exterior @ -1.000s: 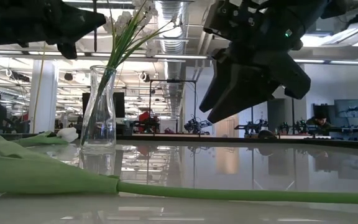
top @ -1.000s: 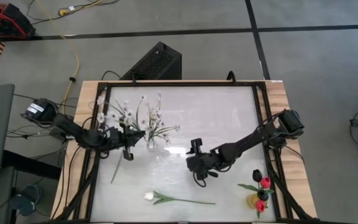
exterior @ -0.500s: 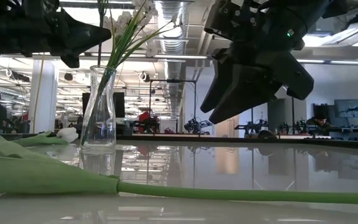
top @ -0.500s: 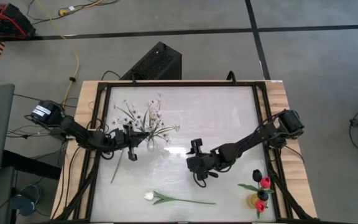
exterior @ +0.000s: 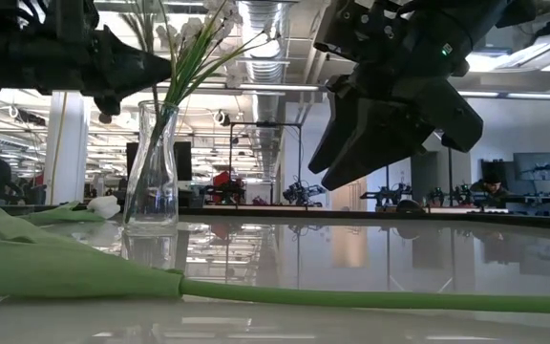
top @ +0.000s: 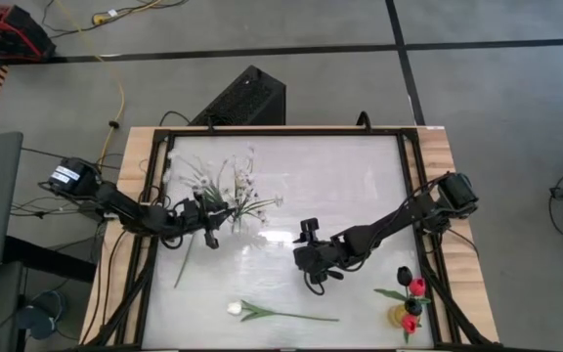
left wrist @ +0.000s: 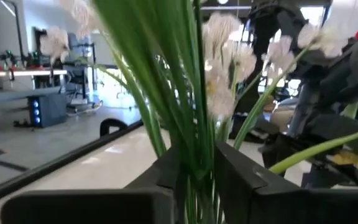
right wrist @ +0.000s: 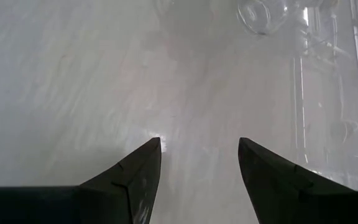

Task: Sort flowers into vase by color
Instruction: Put the white flowers into the transparent vase, then put the top white flower into the transparent vase

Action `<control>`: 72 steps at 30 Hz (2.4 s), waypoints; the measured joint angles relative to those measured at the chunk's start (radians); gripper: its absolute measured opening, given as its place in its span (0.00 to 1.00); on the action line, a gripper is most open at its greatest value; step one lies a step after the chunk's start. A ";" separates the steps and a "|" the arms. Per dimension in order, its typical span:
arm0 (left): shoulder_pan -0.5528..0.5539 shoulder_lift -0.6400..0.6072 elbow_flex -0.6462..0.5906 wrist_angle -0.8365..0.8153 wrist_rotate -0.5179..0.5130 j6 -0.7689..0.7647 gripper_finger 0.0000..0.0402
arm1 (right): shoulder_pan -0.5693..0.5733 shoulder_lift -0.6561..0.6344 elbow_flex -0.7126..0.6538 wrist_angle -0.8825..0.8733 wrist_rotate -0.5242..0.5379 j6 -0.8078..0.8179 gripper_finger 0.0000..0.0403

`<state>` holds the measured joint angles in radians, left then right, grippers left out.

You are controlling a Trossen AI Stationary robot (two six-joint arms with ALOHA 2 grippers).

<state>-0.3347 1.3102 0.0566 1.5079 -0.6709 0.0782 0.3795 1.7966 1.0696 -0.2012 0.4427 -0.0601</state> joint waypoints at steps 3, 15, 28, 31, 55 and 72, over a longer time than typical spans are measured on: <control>-0.001 0.000 0.000 -0.039 -0.015 -0.026 0.23 | 0.000 0.000 0.000 0.000 0.000 0.000 0.59; -0.083 -0.011 0.000 -0.077 -0.093 0.066 0.51 | 0.000 0.000 0.000 -0.008 -0.001 -0.001 0.59; -0.132 -0.166 0.003 -0.268 -0.146 0.008 0.57 | 0.001 0.000 0.000 -0.010 -0.001 -0.016 0.59; -0.140 -0.241 0.040 -0.478 -0.146 -0.051 0.57 | 0.007 0.000 0.000 -0.020 -0.001 -0.016 0.59; -0.154 -0.432 0.660 -2.365 0.378 -1.016 0.57 | 0.039 0.000 0.001 -0.033 -0.001 0.002 0.45; -0.172 -0.062 0.632 -2.525 0.413 -1.355 0.56 | 0.040 0.000 0.001 -0.051 -0.001 0.008 0.45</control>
<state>-0.5063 1.2483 0.6890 -1.0174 -0.2579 -1.2771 0.4194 1.7969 1.0702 -0.2520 0.4416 -0.0525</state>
